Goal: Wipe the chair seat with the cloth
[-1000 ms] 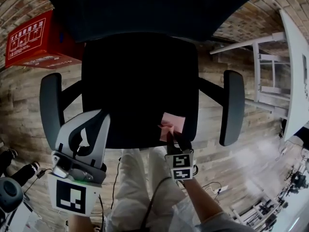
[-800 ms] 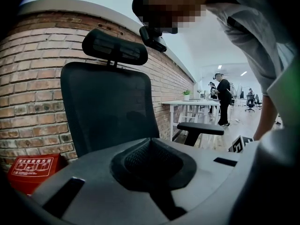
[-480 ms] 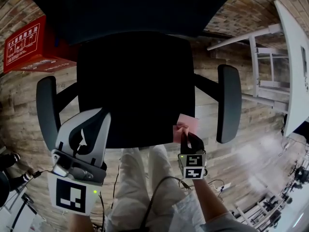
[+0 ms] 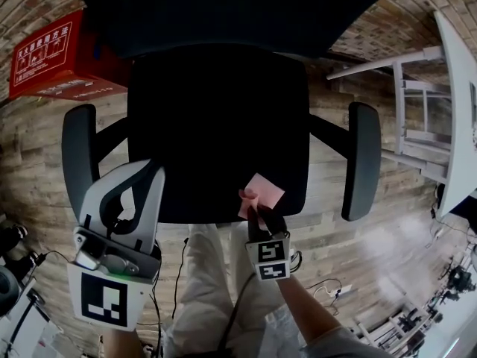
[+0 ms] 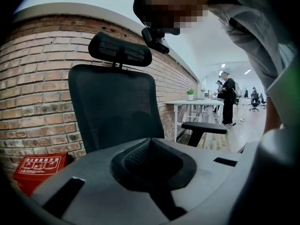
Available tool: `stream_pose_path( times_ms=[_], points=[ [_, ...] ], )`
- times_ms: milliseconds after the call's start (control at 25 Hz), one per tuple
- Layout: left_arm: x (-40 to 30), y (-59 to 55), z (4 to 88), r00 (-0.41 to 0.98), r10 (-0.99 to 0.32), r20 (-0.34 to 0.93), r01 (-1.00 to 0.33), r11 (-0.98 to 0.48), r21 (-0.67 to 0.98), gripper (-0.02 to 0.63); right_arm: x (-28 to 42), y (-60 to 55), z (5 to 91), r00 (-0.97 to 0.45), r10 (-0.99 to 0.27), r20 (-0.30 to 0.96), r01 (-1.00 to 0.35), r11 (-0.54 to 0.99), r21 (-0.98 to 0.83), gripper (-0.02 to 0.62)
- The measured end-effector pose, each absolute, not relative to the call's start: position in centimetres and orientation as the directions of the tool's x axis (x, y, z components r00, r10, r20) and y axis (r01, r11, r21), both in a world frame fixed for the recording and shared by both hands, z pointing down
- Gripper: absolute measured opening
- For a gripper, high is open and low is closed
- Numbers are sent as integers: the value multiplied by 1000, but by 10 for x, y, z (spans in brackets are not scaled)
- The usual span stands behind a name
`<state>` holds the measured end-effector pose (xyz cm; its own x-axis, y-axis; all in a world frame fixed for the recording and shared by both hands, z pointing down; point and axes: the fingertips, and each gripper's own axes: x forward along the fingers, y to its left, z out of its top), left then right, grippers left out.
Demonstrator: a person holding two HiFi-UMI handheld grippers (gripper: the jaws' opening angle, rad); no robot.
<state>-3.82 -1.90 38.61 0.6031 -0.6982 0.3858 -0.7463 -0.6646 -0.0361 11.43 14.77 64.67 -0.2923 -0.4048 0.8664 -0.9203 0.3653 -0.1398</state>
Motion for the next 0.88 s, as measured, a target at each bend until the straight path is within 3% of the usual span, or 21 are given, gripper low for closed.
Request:
stream_pose_path(
  times_ms=[480,880],
  points=[
    [-113,-10,384,509,-771,381,-820,-570,-58,18,-66,163,635,-587,-251,770,-695,645,-319,52],
    [-165,3,385,446,-807,387,-859,-508,-69,18,-166,165,634,-666,-160,728,-567,743,-355,52]
  ],
)
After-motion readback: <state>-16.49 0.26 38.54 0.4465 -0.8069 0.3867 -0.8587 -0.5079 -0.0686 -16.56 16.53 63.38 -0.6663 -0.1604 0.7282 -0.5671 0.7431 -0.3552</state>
